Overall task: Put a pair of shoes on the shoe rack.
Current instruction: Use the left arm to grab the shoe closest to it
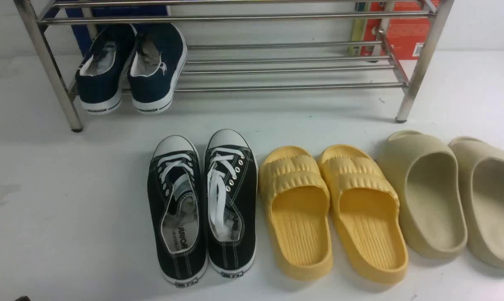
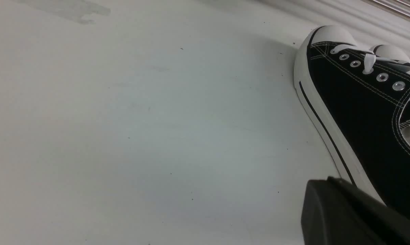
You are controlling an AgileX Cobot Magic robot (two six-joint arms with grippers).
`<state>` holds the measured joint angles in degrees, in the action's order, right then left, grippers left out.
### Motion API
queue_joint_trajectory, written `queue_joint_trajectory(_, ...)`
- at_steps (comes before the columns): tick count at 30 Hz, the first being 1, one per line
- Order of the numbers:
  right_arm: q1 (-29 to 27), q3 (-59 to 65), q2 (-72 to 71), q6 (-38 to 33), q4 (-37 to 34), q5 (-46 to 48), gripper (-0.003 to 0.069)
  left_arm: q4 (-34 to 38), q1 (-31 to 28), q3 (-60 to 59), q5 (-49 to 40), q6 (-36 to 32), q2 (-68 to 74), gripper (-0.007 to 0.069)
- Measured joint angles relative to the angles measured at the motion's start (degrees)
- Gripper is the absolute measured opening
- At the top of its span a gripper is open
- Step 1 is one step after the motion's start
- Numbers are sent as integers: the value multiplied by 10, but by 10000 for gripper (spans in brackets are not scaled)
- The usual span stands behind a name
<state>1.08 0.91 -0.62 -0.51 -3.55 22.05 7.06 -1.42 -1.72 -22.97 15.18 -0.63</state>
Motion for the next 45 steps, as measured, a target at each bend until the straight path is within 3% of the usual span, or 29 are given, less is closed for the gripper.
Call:
queue_joint_trajectory(32, 0, 0, 0, 0, 0, 0, 239, -6, 0, 0, 8, -3, 0, -4)
queue_joint_trajectory(36, 0, 0, 0, 0, 0, 0, 239, 55, 0, 0, 69, 45, 0, 0)
queue_joint_trajectory(37, 0, 0, 0, 0, 0, 0, 239, 111, 0, 0, 105, 84, 0, 2)
queue_joint_trajectory(41, 0, 0, 0, 0, 0, 0, 239, 225, 0, 0, 174, 146, 0, 6)
queue_joint_trajectory(45, 0, 0, 0, 0, 0, 0, 239, 252, 0, 0, 208, 147, 0, 8)
